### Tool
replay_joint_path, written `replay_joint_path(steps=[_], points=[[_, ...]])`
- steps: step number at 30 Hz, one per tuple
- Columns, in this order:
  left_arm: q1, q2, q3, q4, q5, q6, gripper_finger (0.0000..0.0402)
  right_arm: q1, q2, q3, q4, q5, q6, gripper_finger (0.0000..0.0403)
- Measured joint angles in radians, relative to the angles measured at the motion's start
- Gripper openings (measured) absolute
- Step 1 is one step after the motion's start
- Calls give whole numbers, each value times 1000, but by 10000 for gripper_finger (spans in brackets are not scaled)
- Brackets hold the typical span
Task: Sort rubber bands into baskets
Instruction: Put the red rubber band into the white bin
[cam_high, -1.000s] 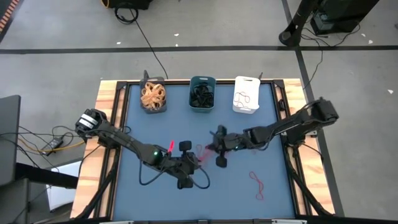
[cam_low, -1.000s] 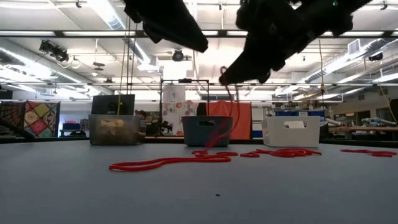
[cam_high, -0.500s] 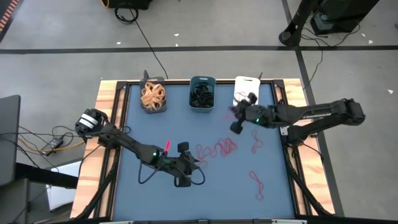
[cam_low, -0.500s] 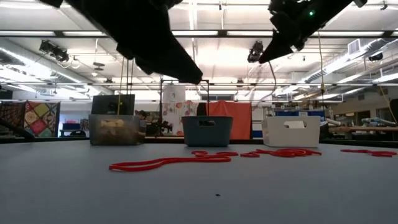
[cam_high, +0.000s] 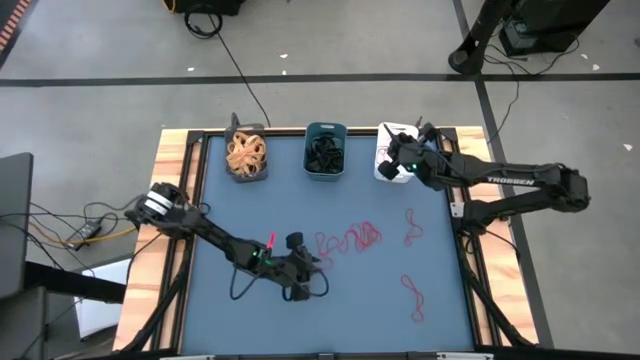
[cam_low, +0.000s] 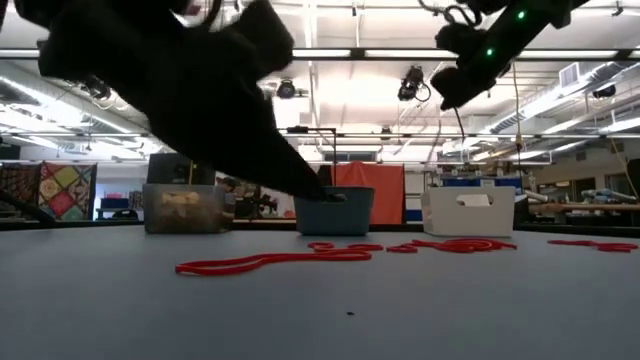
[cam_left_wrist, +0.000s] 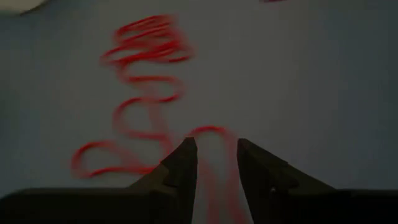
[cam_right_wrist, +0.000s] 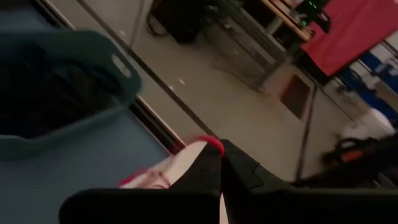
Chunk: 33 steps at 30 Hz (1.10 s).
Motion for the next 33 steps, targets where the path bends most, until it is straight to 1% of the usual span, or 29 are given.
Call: replay_joint_path(steps=[2,3,5,10,12,17,22,25,29,31,33], points=[[8,21,0,-14,-70,-62,120,-36,15,0,-9,-3,-8,10],[13,30,0,-15,-84,-87,120,-53,22,0,-13,-2,-5,12],[20,41,0,-18,-84,-119,120,-87,38,0,-36,-9,13,18],[30,40,0,-10,-42,-149,120,-153,67,0,-80,-101,37,39],[35,40,0,-1,-38,-149,120,-170,76,0,-90,-111,46,53],[49,40,0,-8,-28,-149,120,-203,85,0,-91,-111,62,104],[56,40,0,-11,-25,-149,120,-210,85,0,-97,-113,68,169],[56,40,0,-12,-20,-149,120,-208,85,0,-107,-138,89,209],[69,40,0,-22,21,-147,120,-207,84,0,-113,-194,103,251],[87,40,0,-23,59,-147,120,-207,80,0,-111,-195,94,266],[105,40,0,-23,80,-147,120,-207,73,0,-104,-171,92,277]])
